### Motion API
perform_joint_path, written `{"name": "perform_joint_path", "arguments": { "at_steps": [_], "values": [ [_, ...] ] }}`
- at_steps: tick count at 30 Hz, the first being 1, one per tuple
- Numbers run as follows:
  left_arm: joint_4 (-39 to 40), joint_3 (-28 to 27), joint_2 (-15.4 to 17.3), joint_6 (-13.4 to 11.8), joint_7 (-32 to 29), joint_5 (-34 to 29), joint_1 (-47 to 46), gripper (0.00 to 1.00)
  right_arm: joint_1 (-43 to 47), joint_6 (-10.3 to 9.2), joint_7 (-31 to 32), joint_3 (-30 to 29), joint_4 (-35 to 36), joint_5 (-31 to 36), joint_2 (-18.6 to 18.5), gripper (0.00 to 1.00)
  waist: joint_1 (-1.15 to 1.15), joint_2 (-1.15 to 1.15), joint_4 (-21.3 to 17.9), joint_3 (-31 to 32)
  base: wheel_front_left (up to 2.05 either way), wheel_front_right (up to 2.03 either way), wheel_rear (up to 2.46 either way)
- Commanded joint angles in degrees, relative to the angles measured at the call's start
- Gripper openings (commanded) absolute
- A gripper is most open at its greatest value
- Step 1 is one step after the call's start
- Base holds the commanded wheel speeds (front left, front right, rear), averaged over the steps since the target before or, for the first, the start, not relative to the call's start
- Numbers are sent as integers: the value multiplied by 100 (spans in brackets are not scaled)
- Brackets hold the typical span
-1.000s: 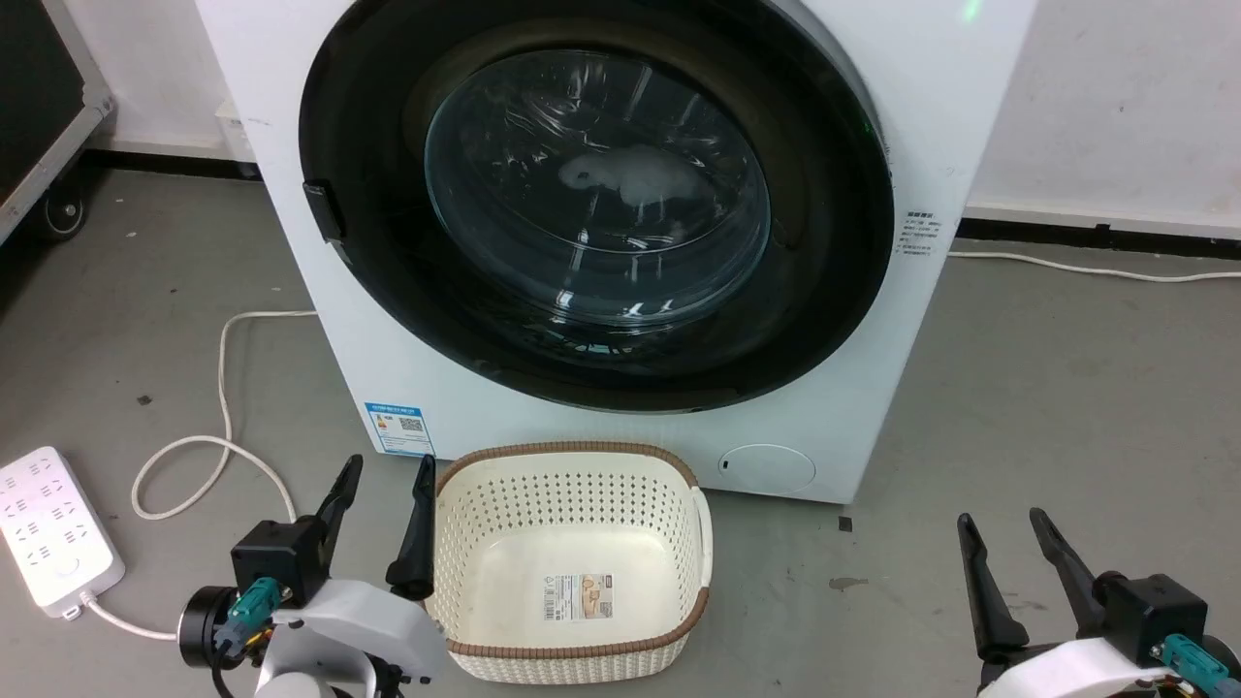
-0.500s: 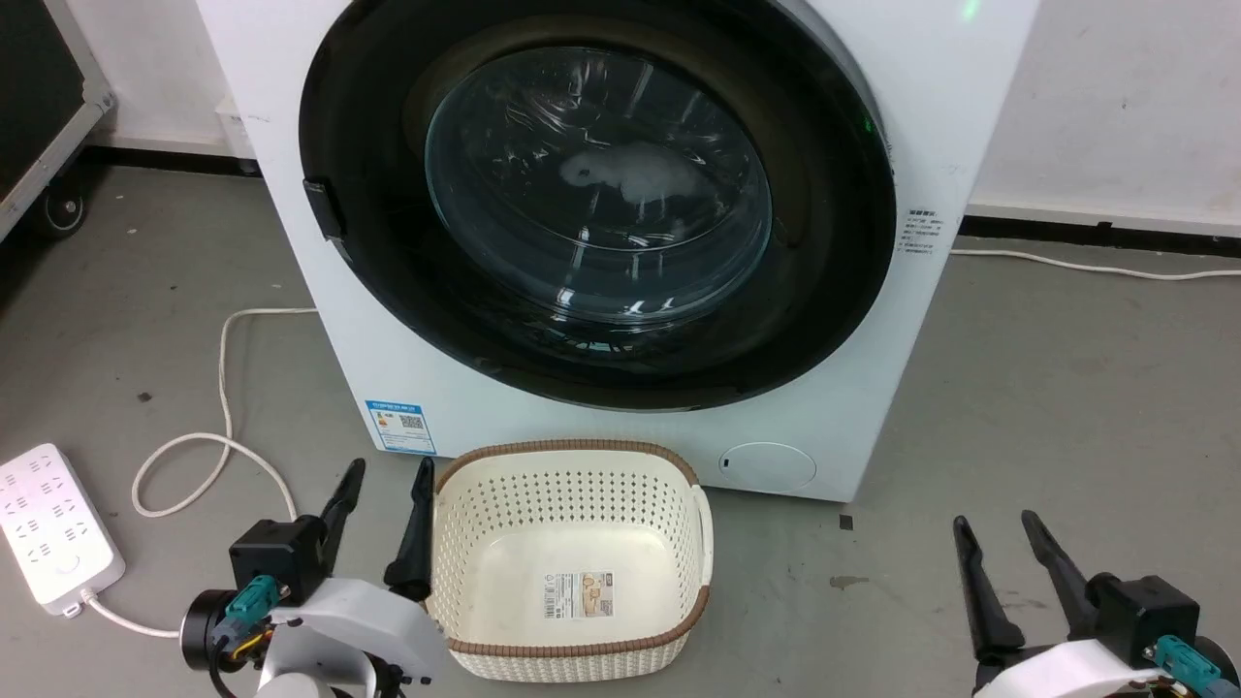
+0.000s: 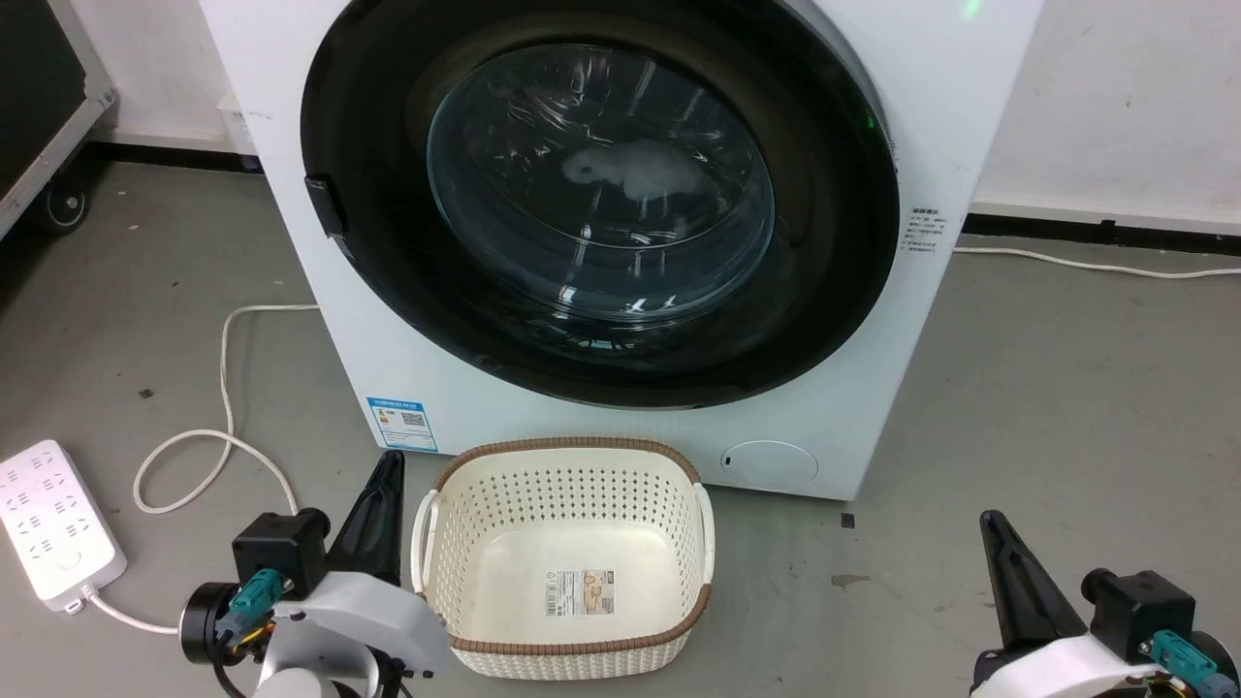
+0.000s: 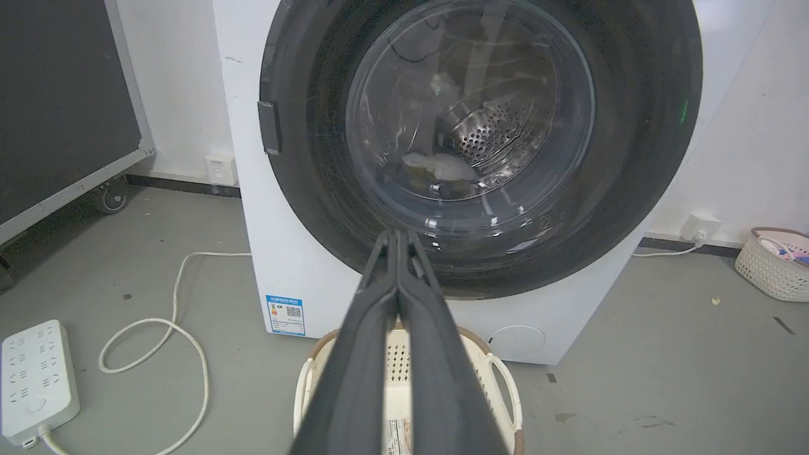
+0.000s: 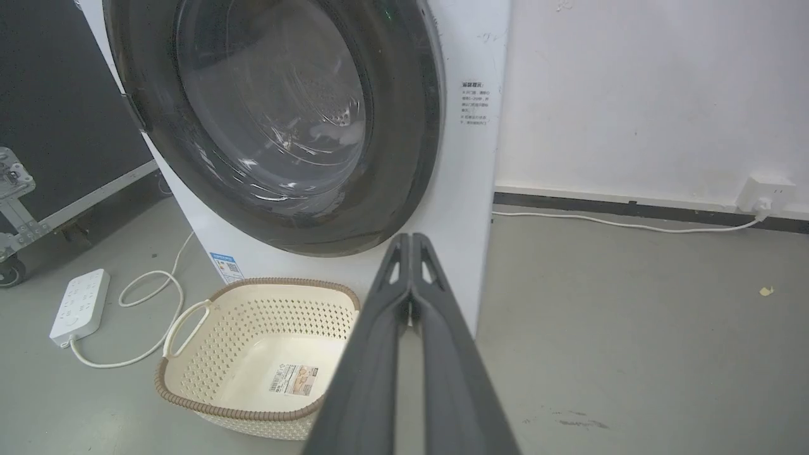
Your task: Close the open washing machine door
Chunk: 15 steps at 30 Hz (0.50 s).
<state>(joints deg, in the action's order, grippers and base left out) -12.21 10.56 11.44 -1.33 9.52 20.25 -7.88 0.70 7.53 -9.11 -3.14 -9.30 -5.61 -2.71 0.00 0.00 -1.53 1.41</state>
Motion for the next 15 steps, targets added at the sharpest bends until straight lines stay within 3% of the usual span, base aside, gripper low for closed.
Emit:
{"name": "perform_joint_path", "arguments": {
  "at_steps": [1, 15],
  "values": [
    [47, -32, -29, 15, -26, -74, 97, 0, -8, -1, 26, 16, 51, 33, -2, 0, 0, 0, 2, -1, 0, 0, 0],
    [198, -163, -135, 30, -145, -325, 186, 0, -16, -1, 139, 54, 164, 101, -4, 0, 0, 0, 21, -19, 0, 0, 0]
  ]
}}
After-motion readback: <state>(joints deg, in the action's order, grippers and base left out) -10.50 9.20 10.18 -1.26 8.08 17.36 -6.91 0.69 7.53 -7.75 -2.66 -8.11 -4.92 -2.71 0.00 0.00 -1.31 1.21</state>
